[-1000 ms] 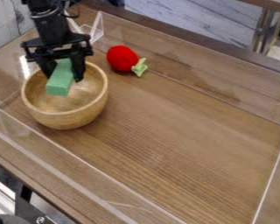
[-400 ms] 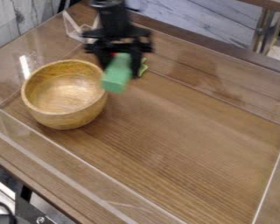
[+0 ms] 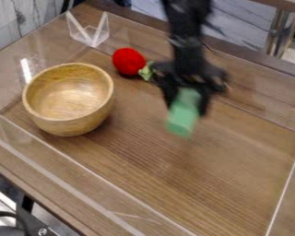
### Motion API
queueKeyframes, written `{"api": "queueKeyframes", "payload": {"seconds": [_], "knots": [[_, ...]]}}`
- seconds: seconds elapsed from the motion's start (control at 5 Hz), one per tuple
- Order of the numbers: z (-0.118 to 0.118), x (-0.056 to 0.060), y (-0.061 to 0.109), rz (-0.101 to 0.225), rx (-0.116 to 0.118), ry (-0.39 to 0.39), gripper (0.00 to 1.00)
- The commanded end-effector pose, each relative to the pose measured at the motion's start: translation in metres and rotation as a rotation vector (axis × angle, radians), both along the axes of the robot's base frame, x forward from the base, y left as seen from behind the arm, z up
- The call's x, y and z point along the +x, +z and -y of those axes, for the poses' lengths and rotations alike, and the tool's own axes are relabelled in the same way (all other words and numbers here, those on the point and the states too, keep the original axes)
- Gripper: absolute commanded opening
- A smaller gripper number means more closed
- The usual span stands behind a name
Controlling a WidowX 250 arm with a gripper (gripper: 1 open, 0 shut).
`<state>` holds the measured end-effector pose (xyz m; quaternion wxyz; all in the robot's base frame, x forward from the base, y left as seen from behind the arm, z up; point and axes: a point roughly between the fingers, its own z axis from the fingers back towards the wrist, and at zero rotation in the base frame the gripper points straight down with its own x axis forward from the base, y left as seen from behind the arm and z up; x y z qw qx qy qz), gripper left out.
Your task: Remove the green stick from the brown bowl and put it on the table
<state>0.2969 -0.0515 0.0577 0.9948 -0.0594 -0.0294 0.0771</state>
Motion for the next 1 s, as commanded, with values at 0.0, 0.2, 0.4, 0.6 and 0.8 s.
{"api": "queueKeyframes", "payload": {"seconds": [0.0,0.2,0.4,0.6,0.8], "knots": [[0.0122,0.0036,-0.0212,0.036,0.027,0.054,0.00],[0.0127,0.0026,-0.0274,0.042,0.038,0.080,0.00],[0.0089,0.0064,-0.0277,0.038,0.041,0.086,0.00],[0.0050,0.0103,-0.0278,0.035,0.043,0.093,0.00],[0.0048,0.0043,-0.0259,0.031,0.045,0.110,0.00]]}}
